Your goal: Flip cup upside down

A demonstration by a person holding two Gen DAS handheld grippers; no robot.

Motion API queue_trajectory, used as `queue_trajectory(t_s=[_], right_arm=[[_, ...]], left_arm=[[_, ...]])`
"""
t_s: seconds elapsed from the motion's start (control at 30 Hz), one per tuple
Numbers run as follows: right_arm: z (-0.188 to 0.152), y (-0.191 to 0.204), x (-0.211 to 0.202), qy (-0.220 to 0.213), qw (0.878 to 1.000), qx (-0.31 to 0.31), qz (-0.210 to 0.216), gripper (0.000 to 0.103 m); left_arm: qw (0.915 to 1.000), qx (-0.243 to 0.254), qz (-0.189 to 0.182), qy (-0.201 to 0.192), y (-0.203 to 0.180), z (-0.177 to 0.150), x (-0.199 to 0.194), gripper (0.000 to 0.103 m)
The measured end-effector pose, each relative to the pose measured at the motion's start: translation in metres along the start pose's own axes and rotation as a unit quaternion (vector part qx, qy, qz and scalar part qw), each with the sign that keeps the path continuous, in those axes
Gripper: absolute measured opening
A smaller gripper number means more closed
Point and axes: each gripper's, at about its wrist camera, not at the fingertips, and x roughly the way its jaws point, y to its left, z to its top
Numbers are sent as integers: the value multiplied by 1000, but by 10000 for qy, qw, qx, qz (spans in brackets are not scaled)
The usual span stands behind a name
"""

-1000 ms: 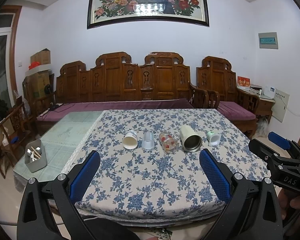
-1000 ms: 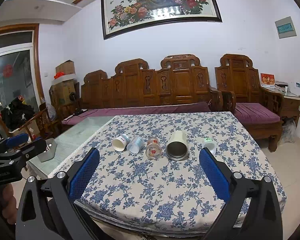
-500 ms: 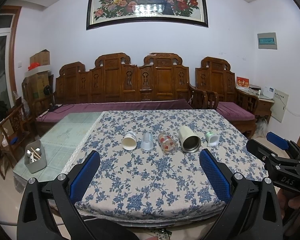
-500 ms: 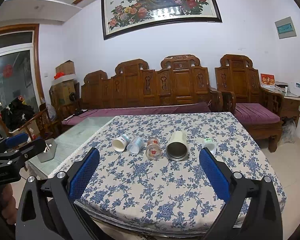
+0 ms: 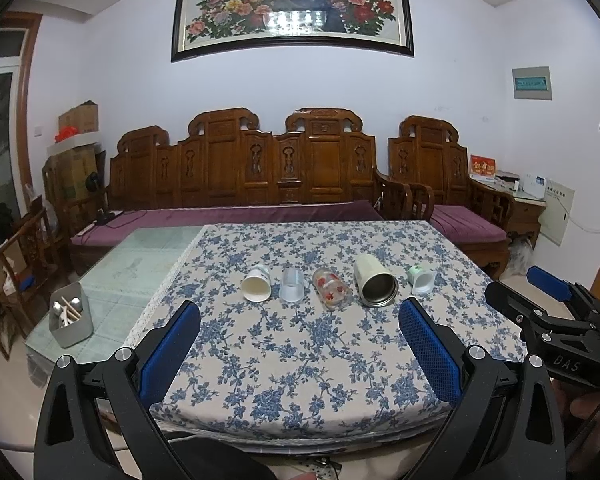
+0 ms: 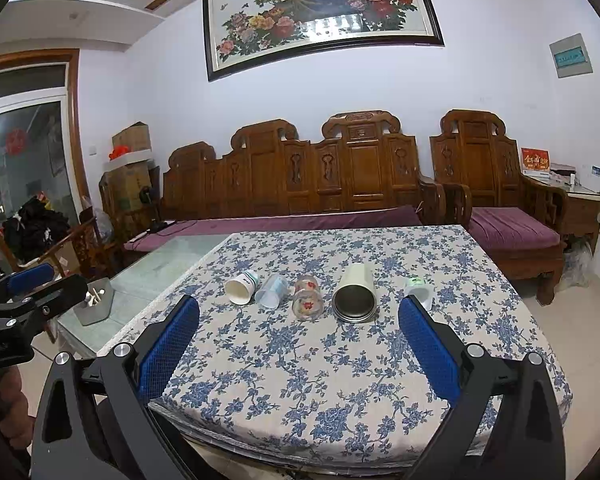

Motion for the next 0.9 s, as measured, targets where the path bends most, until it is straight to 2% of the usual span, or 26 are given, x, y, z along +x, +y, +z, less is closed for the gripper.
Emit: queue_trajectory(t_s=[0.63, 0.7, 0.73, 0.9], right_arm=[[-1, 2, 1, 9, 10000, 36, 14, 100], [-1, 1, 4, 35, 10000, 49, 15, 100], [7, 0, -7, 44, 10000, 67, 16, 100], [2, -9, 9, 174, 9998, 116, 30, 100]], left_arm=[[10000, 18, 22, 22, 2, -2, -4, 96], [10000, 31, 31, 46, 2, -3, -2, 96], [10000, 39, 37, 65, 2, -3, 0, 96], [9996, 37, 18, 274, 4, -6, 20, 96]])
